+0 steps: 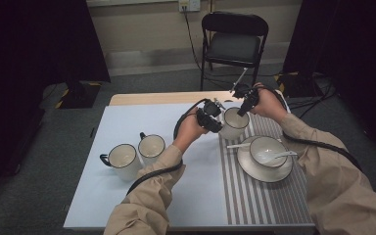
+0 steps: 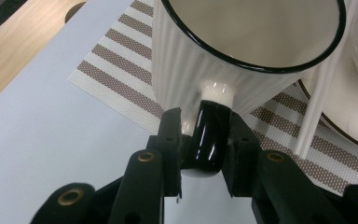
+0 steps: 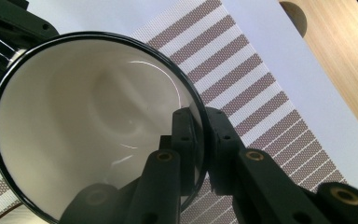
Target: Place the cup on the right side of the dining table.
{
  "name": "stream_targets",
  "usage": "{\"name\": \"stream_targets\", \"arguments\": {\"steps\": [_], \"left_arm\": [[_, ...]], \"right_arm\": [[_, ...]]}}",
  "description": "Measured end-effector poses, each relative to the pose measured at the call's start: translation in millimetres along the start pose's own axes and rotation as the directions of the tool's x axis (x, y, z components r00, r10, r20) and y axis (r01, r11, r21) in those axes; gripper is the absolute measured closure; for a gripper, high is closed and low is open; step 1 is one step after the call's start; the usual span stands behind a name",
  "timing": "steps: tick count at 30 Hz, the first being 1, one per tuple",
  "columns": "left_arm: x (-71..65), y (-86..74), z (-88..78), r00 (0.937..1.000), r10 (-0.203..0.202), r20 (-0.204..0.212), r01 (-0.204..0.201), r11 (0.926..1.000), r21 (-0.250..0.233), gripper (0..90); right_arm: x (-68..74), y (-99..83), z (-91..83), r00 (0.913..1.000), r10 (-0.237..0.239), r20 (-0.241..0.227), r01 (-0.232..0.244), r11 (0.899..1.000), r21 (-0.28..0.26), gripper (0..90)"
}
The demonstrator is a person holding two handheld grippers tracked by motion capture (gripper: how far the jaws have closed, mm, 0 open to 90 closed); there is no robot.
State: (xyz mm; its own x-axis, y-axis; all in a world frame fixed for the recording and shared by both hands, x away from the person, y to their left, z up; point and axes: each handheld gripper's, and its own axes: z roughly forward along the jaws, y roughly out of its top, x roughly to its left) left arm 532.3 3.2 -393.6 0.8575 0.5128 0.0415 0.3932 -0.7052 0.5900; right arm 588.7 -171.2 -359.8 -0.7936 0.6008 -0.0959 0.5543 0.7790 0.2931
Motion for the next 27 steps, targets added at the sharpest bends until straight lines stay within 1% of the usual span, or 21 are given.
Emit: {"name": "stream_targets", "arguments": {"steps": [1,3,4,6,8,11,12,14,16,19,23,24,27], "left_arm": [[0.2,-0.2,0.8,1.0000,-0.004,0.000,0.004,1.0000,-0.003,71.7],[1.5,-0.7,2.6,1.0000,-0.006,0.001,0.006,1.0000,-0.003,71.3],[1.8,-0.8,3.1,0.9998,-0.018,-0.002,0.018,0.9998,-0.014,71.3],[3.5,-0.8,3.4,0.9999,-0.017,0.001,0.017,0.9998,-0.011,71.1],[5.0,-1.9,3.8,0.9998,-0.018,0.004,0.018,0.9998,-0.011,71.1],[7.7,-4.1,5.2,0.9993,-0.037,0.005,0.037,0.9990,-0.022,71.1],[8.4,-5.0,5.6,0.9989,-0.046,0.004,0.046,0.9986,-0.025,71.0],[9.0,-5.6,6.0,0.9986,-0.053,0.005,0.053,0.9982,-0.028,71.1],[9.4,-5.9,6.1,0.9989,-0.046,0.002,0.046,0.9986,-0.026,71.2],[9.8,-5.6,6.6,0.9987,-0.051,0.000,0.051,0.9982,-0.030,71.3],[9.2,-5.8,6.9,0.9986,-0.053,-0.006,0.053,0.9980,-0.033,71.6],[9.4,-5.8,6.7,0.9989,-0.046,-0.009,0.046,0.9986,-0.027,71.7],[9.0,-6.2,6.7,0.9991,-0.041,-0.013,0.041,0.9987,-0.029,71.8]], "right_arm": [[-0.8,-0.4,0.8,1.0000,-0.004,0.000,0.004,1.000,0.000,83.3],[-2.7,-0.9,3.2,1.0000,0.006,-0.007,-0.006,1.000,0.001,83.3],[-2.7,-0.9,3.2,1.0000,0.006,-0.007,-0.006,1.000,0.001,83.4],[-3.9,-0.7,4.1,0.9999,0.013,-0.006,-0.013,1.000,-0.001,83.2],[-3.5,-0.2,4.4,1.0000,0.008,-0.003,-0.008,1.000,-0.002,83.1],[-2.6,0.7,6.1,0.9999,0.008,0.008,-0.008,1.000,-0.012,82.3],[-2.4,1.5,7.3,0.9998,0.016,0.011,-0.016,1.000,-0.017,81.8],[-2.4,1.7,7.8,0.9998,0.016,0.012,-0.016,1.000,-0.018,81.6],[-2.5,1.9,8.5,0.9997,0.023,0.011,-0.023,0.999,-0.026,81.3],[-3.3,1.7,9.1,0.9993,0.038,0.008,-0.038,0.999,-0.028,80.8],[-2.8,1.2,10.3,0.9990,0.042,0.016,-0.041,0.998,-0.038,80.3],[-2.7,1.8,10.0,0.9988,0.047,0.014,-0.046,0.998,-0.035,80.2],[-2.2,1.9,10.3,0.9988,0.045,0.016,-0.045,0.998,-0.037,80.0]]}}
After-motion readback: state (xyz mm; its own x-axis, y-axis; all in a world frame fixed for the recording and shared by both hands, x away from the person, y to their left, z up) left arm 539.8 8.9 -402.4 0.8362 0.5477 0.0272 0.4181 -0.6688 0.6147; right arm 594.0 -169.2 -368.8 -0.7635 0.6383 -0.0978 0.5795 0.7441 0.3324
